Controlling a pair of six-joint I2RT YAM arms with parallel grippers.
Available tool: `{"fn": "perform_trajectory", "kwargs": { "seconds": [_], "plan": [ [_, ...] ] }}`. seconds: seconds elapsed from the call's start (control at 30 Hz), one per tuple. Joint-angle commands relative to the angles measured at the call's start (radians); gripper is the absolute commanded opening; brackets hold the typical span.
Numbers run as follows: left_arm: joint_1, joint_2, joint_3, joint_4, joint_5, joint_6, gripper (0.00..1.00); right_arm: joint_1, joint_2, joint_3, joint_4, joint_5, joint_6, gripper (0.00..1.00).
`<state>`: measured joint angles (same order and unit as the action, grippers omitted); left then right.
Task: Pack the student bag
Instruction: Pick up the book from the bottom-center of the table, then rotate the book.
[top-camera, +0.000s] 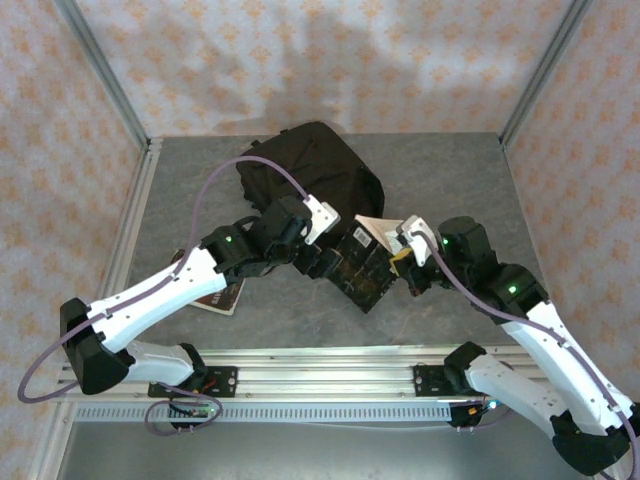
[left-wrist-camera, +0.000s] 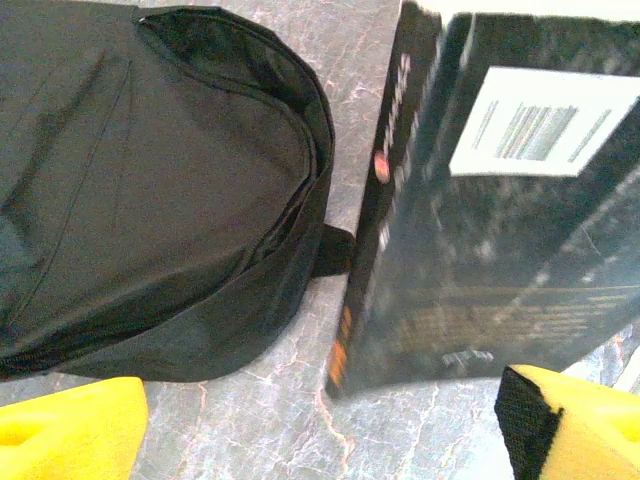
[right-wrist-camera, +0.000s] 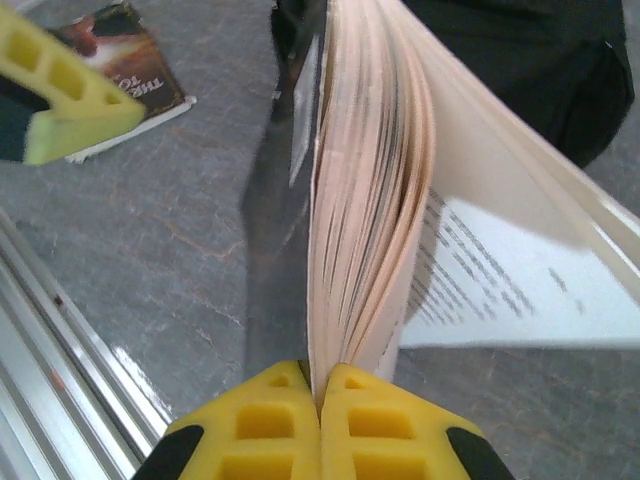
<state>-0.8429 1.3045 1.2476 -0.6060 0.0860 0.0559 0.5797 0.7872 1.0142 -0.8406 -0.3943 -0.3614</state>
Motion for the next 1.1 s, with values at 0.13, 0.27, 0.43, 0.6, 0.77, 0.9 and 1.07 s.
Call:
{"fn": "perform_trajectory", "kwargs": {
  "seconds": [0.13, 0.27, 0.43, 0.6, 0.77, 0.9, 1.07],
  "plan": [
    [-0.001, -0.087, -0.124, 0.206, 0.127, 0.273, 0.97, 0.022, -0.006, 0.094, -0.014, -0.051, -0.208, 0.00],
    [0.000, -0.078, -0.095, 0.181, 0.249, 0.334, 0.90, 0.022, -0.014, 0.113, 0.000, -0.070, -0.240, 0.00],
    [-0.002, -0.029, -0.082, 0.187, 0.404, 0.347, 0.74, 0.023, -0.039, 0.084, 0.064, -0.079, -0.263, 0.00],
    [-0.001, -0.002, -0.088, 0.244, 0.454, 0.338, 0.61, 0.023, -0.062, 0.053, 0.111, -0.088, -0.274, 0.00],
    [0.000, 0.019, -0.090, 0.271, 0.496, 0.334, 0.60, 0.023, -0.102, 0.020, 0.144, -0.116, -0.295, 0.00],
    [0.002, 0.019, -0.111, 0.295, 0.539, 0.334, 0.62, 0.023, -0.131, -0.002, 0.160, -0.117, -0.309, 0.00],
    [0.027, 0.016, -0.109, 0.313, 0.623, 0.311, 0.28, 0.023, -0.132, -0.026, 0.176, -0.068, -0.288, 0.00]
  ]
}}
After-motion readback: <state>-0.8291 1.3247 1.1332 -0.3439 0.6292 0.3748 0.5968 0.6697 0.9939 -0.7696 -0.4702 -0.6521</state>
